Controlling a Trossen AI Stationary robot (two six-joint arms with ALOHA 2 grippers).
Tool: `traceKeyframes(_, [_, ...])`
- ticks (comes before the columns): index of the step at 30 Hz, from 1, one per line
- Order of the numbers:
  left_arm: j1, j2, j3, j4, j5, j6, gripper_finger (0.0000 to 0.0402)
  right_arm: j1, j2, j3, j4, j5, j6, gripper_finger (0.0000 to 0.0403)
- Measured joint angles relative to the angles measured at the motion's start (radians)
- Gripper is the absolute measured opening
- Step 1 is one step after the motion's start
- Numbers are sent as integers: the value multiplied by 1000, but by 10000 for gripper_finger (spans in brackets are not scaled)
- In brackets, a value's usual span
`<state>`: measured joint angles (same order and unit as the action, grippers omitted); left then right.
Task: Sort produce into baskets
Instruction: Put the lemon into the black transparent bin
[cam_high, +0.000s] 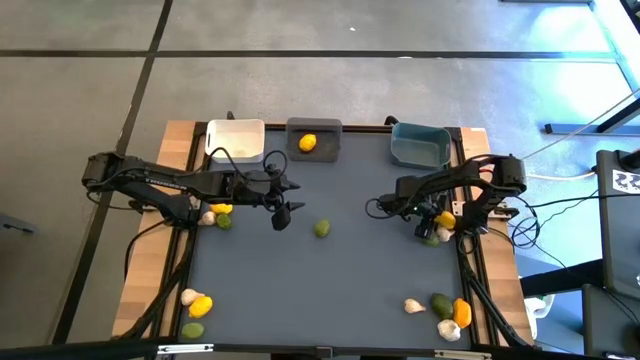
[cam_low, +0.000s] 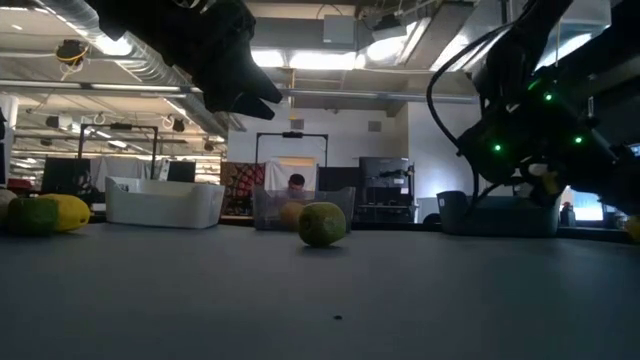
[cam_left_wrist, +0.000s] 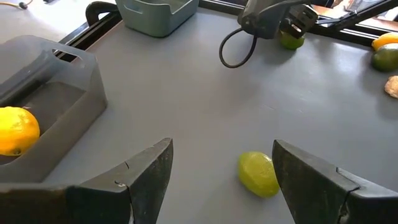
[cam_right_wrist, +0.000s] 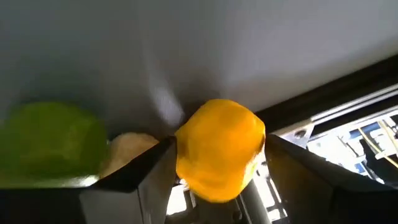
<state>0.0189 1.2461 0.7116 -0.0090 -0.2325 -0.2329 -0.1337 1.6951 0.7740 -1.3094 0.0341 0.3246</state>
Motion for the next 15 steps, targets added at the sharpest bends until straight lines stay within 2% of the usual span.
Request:
traceKeyframes(5, [0,0,0,0,0,0,269,0,-1,-29,26,-18,-57,224])
traceKeyframes(12, [0,0,0,0,0,4,269,2,-1,-10,22,-8,-100,127])
traceKeyframes(15, [0,0,0,0,-1,5,269,2,-6,20,9,15,-103,106])
